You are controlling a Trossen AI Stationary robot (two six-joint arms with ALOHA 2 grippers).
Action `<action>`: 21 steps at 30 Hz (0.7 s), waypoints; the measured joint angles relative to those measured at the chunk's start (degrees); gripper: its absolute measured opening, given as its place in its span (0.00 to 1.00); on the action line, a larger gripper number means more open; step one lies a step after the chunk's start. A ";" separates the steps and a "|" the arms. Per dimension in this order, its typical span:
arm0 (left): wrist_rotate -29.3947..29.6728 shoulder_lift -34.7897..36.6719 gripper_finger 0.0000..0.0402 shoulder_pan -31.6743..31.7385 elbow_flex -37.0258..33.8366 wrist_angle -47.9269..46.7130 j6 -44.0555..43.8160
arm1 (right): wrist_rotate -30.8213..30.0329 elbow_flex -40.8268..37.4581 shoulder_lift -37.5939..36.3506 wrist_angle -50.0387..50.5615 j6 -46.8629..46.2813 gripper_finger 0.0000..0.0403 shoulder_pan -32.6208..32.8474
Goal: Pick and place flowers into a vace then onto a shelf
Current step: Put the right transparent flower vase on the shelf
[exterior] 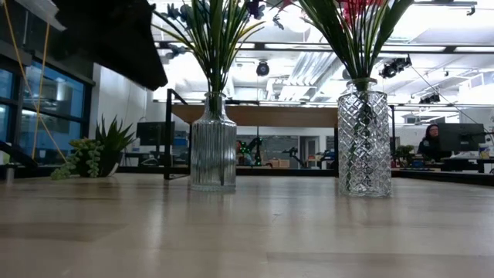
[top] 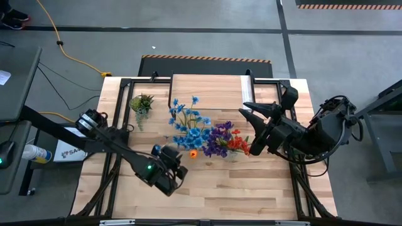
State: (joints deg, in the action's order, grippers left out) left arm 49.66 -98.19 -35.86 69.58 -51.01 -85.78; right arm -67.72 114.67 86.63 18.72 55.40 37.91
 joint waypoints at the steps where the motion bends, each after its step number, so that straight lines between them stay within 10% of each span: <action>1: -0.02 0.00 0.28 -0.38 -0.02 -0.11 -0.49 | 0.00 0.00 0.00 0.00 -0.02 0.21 0.00; 9: -3.60 -0.61 0.28 -1.43 -0.03 0.58 -1.99 | -1.92 0.02 0.00 0.00 -0.07 0.21 0.00; 21: -8.45 -2.16 0.28 -5.02 0.05 1.44 -2.64 | -21.93 0.02 -0.02 1.11 -3.64 0.21 3.22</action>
State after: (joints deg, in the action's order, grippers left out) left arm 41.21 -100.35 -40.88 69.63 -49.57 -88.42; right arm -89.66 114.69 86.61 19.83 51.76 41.13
